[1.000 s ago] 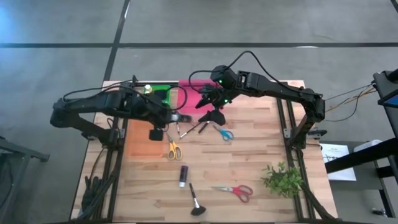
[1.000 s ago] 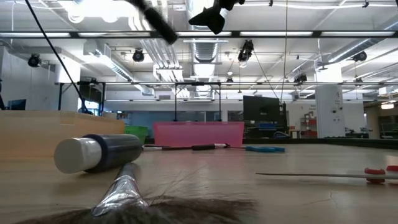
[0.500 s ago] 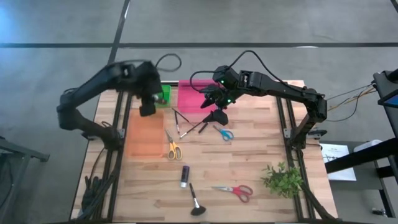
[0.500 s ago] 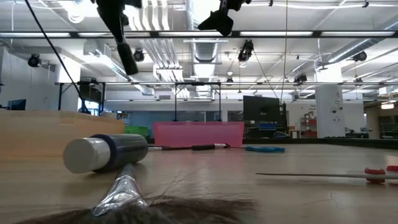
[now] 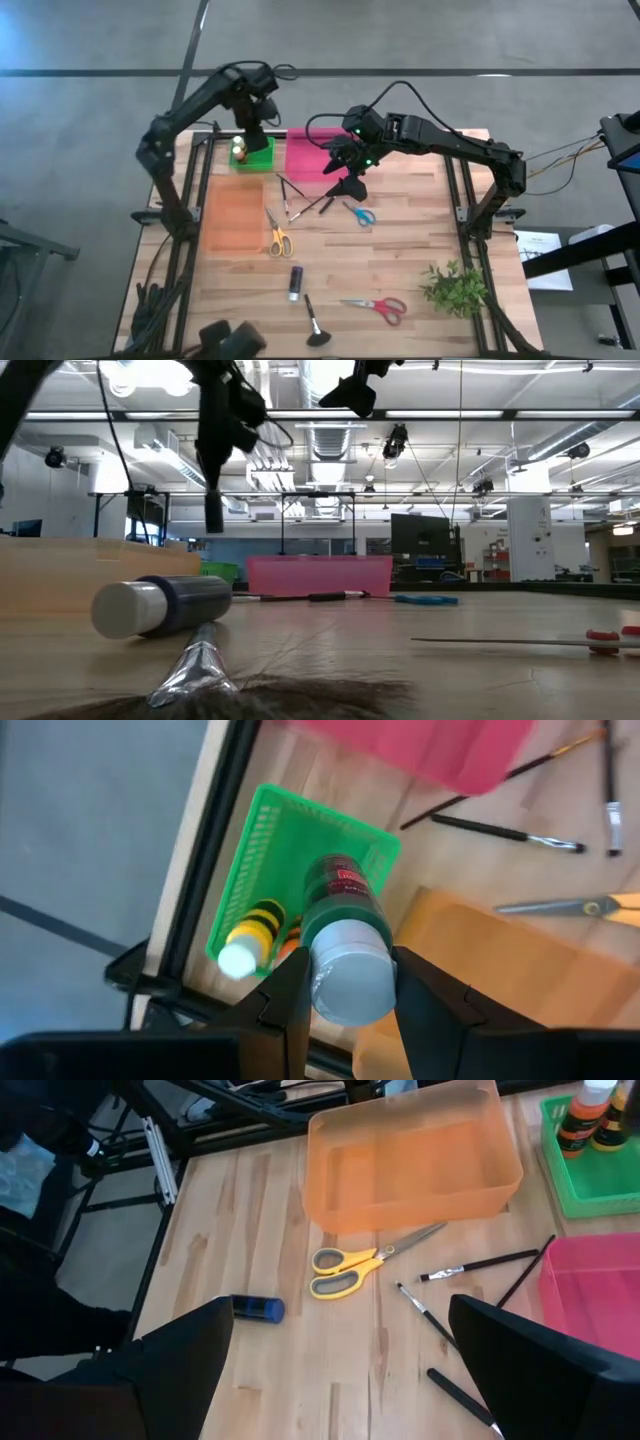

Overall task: Pick & Place Paint Supplies
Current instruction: Put the green paint bottle into the green bin

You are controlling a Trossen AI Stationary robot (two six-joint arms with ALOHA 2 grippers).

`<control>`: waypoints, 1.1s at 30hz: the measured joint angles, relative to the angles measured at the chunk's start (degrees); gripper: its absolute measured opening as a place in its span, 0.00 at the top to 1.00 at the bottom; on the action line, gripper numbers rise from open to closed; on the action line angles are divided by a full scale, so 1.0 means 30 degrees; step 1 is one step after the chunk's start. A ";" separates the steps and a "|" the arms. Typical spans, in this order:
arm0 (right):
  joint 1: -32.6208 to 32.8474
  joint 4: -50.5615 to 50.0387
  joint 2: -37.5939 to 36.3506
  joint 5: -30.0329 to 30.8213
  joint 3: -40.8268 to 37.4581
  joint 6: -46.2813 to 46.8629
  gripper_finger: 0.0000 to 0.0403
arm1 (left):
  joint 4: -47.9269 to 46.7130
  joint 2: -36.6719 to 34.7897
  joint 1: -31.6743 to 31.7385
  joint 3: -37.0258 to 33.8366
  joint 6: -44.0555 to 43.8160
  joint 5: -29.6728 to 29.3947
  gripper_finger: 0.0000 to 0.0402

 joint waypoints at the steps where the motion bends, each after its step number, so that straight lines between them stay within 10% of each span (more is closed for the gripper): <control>1: 0.0000 0.0007 0.0000 -0.0002 0.0000 0.0000 0.09 | -0.0026 0.0483 0.0102 0.0203 -0.0002 0.0005 0.71; 33: -0.0007 0.0005 0.0000 -0.0015 -0.0007 -0.0568 0.09 | 0.1136 0.3064 0.2618 0.0499 -0.2032 0.0627 0.71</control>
